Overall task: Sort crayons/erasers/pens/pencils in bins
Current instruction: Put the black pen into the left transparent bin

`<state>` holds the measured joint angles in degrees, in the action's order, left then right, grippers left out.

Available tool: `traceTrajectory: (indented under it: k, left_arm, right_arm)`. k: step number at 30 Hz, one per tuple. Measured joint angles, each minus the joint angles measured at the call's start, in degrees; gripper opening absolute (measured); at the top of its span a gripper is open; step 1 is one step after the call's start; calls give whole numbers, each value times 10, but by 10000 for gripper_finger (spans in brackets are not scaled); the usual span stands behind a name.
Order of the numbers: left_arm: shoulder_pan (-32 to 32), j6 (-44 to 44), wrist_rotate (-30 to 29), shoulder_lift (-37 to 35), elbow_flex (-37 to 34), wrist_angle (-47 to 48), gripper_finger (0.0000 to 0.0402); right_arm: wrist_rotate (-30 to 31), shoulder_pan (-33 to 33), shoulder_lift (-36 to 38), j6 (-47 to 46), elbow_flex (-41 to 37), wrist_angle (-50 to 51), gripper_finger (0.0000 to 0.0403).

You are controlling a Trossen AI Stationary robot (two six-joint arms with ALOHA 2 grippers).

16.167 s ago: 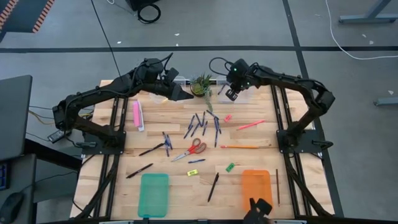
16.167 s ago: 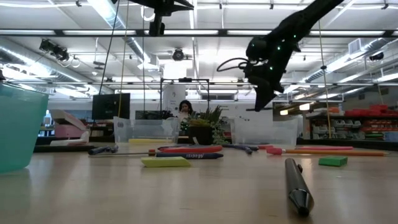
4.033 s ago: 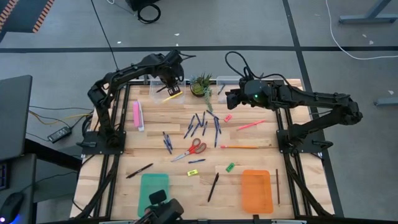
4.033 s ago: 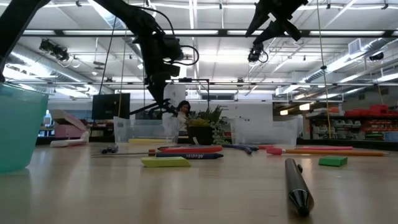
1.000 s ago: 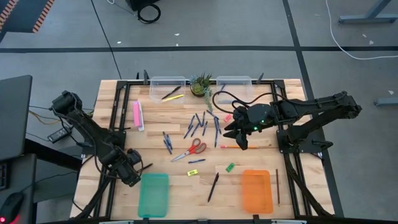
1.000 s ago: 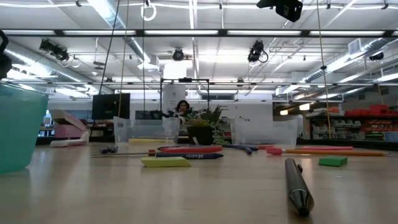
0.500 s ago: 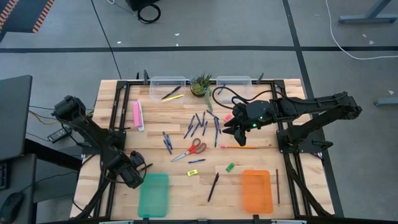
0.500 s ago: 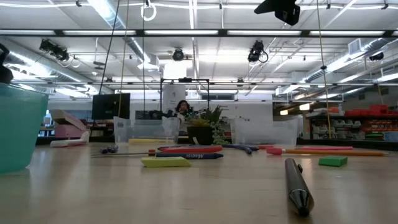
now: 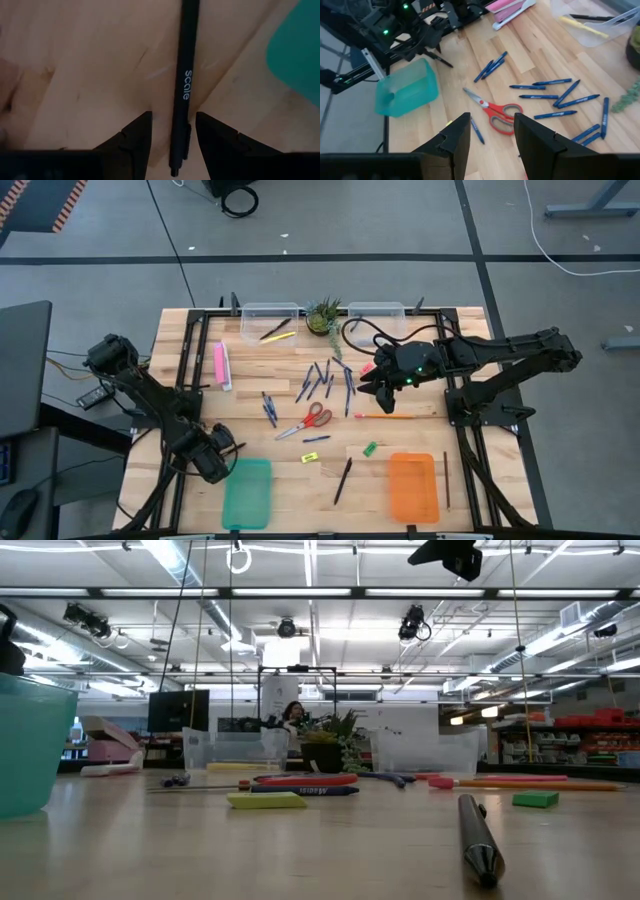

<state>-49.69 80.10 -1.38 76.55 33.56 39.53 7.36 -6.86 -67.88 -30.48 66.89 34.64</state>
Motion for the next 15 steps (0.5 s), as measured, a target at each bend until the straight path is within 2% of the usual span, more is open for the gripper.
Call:
traceTrajectory:
  k: [5,15]
  left_arm:
    - [-15,-24,-10,0,0,1,160]
    - [-34,36,-21,-1,-9,7,163]
  right_arm:
    - [1,0,0,1,0,0,158]
    - [1,0,0,3,0,0,158]
